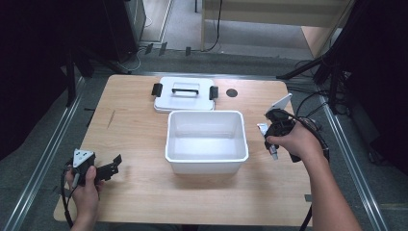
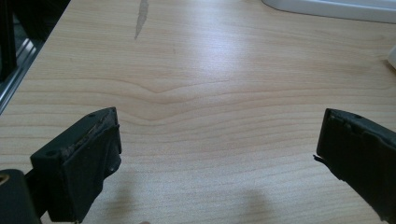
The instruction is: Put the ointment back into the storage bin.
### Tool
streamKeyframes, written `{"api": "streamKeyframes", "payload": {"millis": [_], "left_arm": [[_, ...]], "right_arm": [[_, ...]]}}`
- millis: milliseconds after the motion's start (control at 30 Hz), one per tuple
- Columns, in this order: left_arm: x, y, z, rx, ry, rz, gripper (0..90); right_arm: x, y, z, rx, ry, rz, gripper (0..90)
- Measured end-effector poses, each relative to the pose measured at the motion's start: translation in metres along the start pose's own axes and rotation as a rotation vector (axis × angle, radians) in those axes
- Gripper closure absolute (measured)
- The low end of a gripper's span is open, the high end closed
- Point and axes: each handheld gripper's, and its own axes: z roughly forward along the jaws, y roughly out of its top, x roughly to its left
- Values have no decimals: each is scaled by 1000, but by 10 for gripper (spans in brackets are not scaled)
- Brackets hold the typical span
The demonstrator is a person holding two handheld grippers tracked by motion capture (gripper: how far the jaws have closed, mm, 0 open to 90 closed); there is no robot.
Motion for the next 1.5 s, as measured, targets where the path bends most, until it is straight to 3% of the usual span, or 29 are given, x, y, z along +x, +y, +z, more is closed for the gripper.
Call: {"api": "streamKeyframes", "payload": {"millis": [767, 1167, 1500], "left_arm": [[1, 0, 0, 0, -4, -4, 6], [2, 0, 0, 5, -6, -8, 6], [2, 0, 0, 6, -5, -9, 6]], "right_arm": [[19, 13, -58, -51, -6, -55, 722], [40, 20, -74, -64, 4, -98, 721], [58, 24, -78, -74, 28, -140, 721]]}}
